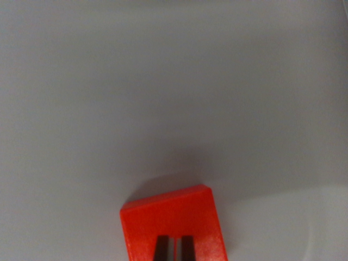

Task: Reach red block

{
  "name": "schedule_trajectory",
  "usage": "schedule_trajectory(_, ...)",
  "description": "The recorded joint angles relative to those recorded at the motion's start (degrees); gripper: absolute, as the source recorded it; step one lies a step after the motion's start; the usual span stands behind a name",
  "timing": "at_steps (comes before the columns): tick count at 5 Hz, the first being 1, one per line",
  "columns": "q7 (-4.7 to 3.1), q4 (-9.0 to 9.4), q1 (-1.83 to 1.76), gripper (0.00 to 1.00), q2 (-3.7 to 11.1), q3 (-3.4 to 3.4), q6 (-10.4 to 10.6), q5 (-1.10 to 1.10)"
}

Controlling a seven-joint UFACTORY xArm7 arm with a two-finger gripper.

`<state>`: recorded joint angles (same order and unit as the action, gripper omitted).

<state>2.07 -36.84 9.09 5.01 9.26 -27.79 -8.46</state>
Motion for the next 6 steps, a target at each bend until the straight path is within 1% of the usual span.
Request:
schedule_trajectory(1,0.05,0.69,0.14,0.0,0.09,0.14,0.8,-0.1)
schedule_trajectory(2,0.05,0.69,0.14,0.0,0.09,0.14,0.8,-0.1)
schedule_trajectory(3,0.09,1.19,0.24,0.0,0.15,0.24,1.4,-0.17)
schedule_trajectory(6,0.11,1.43,0.29,0.0,0.18,0.29,1.6,-0.21)
